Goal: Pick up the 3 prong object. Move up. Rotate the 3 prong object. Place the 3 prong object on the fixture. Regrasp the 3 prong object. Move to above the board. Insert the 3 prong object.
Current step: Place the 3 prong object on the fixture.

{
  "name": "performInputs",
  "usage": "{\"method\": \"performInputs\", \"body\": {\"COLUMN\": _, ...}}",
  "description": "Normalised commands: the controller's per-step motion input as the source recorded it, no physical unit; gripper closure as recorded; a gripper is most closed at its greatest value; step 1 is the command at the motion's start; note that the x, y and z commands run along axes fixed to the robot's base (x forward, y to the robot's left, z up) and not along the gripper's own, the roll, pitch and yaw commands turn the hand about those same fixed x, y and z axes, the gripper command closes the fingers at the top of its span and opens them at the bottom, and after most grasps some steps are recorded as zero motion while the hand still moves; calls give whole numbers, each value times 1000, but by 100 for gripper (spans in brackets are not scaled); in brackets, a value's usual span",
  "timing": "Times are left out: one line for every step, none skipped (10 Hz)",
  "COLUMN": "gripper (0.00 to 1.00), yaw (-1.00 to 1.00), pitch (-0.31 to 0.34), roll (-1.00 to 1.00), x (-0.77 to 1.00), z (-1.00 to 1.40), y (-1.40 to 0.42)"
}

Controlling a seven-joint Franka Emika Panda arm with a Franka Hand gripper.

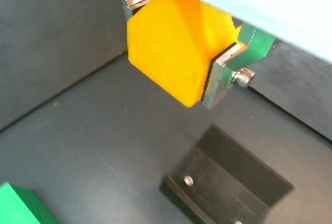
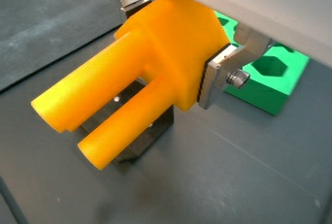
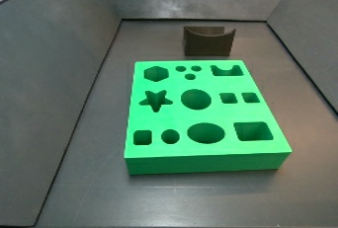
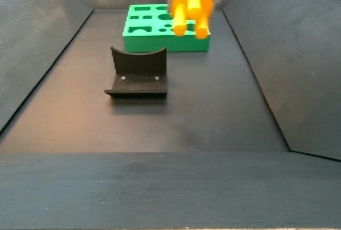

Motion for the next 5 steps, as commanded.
{"method": "performInputs", "body": {"gripper": 100, "yaw": 25, "pitch": 11, "roll": -47, "x": 1000, "z": -63, "y": -102}}
{"method": "performInputs", "body": {"gripper": 100, "yaw": 23, "pitch": 17, "roll": -46, "x": 928, "z": -53, "y": -77}}
{"method": "performInputs", "body": {"gripper": 100, "yaw": 21, "pitch": 38, "roll": -44, "x": 729, "z": -33, "y": -28}}
{"method": "performInputs", "body": {"gripper": 100, "yaw": 22, "pitch": 51, "roll": -43, "x": 616, "z": -21, "y": -11}}
{"method": "performInputs", "body": {"gripper": 100, "yaw": 24, "pitch": 67, "roll": -44, "x": 505, "z": -15, "y": -9}}
